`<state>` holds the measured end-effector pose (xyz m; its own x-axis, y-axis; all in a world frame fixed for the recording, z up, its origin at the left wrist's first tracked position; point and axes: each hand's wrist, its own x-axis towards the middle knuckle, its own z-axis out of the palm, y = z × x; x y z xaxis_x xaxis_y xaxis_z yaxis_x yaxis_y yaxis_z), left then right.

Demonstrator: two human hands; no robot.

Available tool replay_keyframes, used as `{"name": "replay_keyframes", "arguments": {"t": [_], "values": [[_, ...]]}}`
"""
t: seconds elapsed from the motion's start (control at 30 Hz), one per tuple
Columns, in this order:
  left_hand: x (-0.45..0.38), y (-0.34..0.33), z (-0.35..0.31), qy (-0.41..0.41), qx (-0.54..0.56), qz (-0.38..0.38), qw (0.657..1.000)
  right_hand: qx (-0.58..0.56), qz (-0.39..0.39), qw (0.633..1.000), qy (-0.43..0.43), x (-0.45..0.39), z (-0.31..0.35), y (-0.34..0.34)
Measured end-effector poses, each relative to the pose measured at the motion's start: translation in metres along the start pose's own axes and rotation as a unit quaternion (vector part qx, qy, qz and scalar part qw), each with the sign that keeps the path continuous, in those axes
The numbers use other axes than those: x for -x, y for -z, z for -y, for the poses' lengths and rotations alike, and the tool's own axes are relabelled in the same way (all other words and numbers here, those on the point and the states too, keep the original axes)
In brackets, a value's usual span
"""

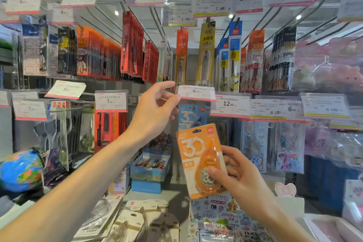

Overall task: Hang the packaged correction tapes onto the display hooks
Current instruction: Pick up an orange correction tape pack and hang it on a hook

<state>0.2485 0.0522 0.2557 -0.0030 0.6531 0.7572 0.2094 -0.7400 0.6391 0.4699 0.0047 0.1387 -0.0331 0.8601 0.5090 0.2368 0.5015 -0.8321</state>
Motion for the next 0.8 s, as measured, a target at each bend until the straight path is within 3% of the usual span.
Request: {"name": "replay_keyframes", "arguments": {"t": [0.37, 0.8], "values": [[-0.001, 0.003, -0.004, -0.015, -0.021, 0.008, 1.0, -0.066, -0.048, 0.996, 0.028, -0.03, 0.016, -0.025], [-0.001, 0.004, -0.001, -0.02, -0.016, 0.007, 1.0, -0.077, -0.04, 0.996, 0.022, -0.043, 0.021, -0.024]]}}
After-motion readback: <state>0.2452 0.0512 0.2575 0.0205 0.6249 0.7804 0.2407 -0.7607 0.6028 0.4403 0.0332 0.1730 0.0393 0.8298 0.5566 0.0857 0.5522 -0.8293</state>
